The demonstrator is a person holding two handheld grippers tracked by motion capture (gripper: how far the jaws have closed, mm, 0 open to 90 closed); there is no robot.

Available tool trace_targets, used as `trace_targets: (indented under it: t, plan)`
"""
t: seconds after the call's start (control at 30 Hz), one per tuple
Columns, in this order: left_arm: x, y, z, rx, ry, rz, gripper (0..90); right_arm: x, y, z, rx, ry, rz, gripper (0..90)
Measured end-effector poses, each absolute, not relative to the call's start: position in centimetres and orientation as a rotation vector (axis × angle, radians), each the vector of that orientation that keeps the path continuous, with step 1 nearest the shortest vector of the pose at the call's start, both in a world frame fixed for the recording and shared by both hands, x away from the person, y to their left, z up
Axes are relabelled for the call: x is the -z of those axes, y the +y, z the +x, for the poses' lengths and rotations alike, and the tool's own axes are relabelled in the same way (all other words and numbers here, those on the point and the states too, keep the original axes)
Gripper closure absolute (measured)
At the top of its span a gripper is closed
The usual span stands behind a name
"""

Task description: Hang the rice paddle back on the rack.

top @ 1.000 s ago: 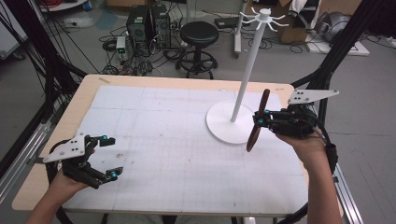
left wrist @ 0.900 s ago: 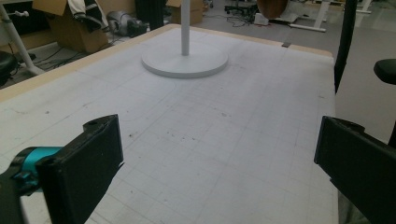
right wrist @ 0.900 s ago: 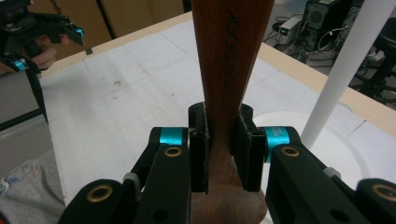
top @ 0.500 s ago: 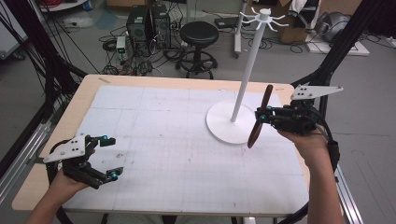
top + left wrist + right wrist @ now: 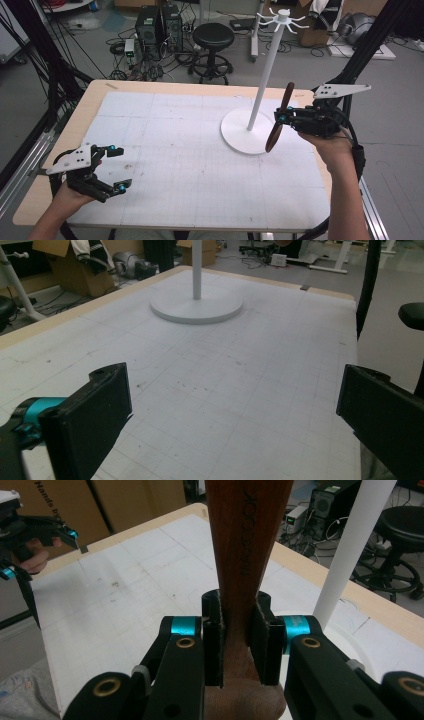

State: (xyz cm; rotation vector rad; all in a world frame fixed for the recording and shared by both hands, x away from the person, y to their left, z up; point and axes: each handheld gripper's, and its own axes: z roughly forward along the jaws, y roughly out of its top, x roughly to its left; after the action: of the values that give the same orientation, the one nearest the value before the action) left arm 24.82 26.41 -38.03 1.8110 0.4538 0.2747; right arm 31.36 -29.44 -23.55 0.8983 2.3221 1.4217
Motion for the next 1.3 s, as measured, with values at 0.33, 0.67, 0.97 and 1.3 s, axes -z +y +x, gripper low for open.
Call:
trace_targets:
  t: [0.33, 0.67, 0.97, 1.3]
  plan:
    - [38.0, 26.4, 24.9, -0.278, 0.452, 1.812, 1.8, 22.3, -29.4, 31.7, -1.419, 2.293, 0.904, 77.8]
    - [38.0, 26.5, 24.8, -0.277, 0.451, 1.808, 1.7, 20.9, -29.5, 32.4, -1.422, 2.264, 0.926, 77.7]
    - [38.0, 26.5, 24.9, -0.276, 0.451, 1.807, 1.7, 20.4, -29.9, 33.1, -1.425, 2.234, 0.961, 77.8]
    - [38.0, 26.5, 24.9, -0.276, 0.451, 1.806, 1.7, 19.4, -29.6, 33.3, -1.415, 2.220, 0.964, 77.8]
